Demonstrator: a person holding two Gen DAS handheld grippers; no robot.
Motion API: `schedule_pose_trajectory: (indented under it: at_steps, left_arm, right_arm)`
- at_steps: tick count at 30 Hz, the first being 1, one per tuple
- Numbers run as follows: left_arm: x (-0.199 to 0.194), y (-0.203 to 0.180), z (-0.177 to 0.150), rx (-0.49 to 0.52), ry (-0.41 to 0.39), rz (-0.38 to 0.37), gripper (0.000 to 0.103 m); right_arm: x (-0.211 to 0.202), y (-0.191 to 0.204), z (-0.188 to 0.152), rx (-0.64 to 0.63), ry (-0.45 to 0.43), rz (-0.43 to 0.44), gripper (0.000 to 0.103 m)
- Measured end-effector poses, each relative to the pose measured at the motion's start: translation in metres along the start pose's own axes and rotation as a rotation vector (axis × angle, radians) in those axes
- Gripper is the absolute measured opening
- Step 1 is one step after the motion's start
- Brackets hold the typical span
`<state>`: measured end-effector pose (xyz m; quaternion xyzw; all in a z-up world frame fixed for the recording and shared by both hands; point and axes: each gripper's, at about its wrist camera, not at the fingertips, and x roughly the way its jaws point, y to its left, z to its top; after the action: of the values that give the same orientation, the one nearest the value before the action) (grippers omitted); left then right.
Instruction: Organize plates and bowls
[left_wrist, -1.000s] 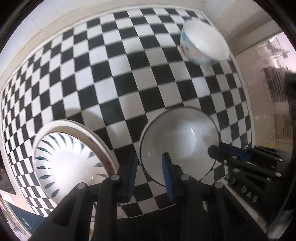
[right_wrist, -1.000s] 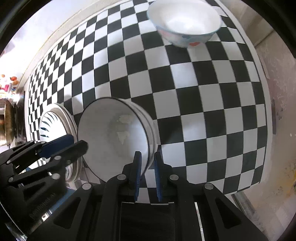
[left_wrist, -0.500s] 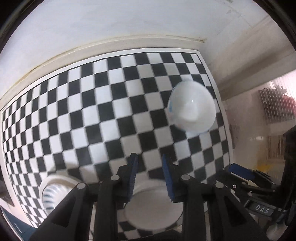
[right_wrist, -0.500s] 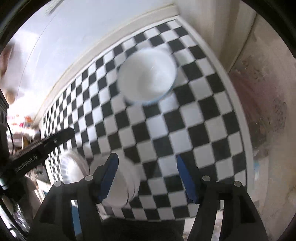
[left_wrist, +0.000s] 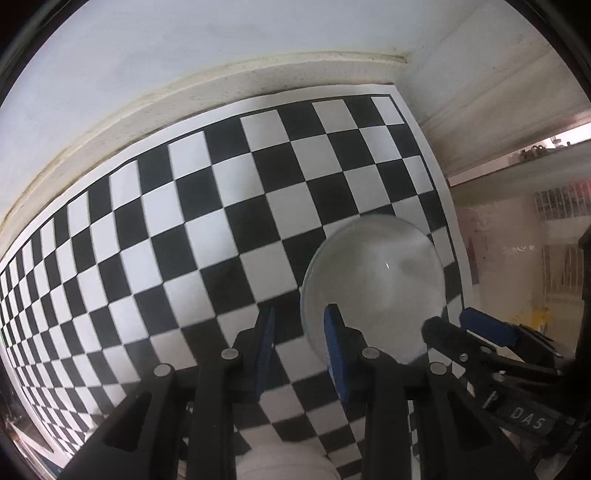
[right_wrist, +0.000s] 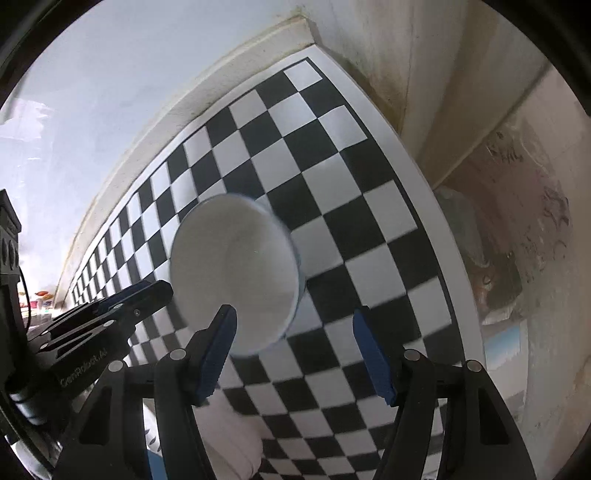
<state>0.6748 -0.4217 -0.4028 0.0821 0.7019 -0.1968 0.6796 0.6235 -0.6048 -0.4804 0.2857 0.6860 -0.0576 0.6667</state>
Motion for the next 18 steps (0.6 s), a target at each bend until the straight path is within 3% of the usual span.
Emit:
schedule_pose_trajectory:
  at_steps: [13, 18]
  left_arm:
    - [0.042, 0.006, 0.021, 0.014, 0.092, -0.006, 0.026]
    - [0.050, -0.002, 0.014, 0.034, 0.100, 0.000, 0.025]
  right_arm:
    - [0.054, 0.004, 0.025, 0.019, 0.076, -0.030, 0.065]
    - [0.060, 0.006, 0.025, 0.015, 0.086, -0.034, 0.051]
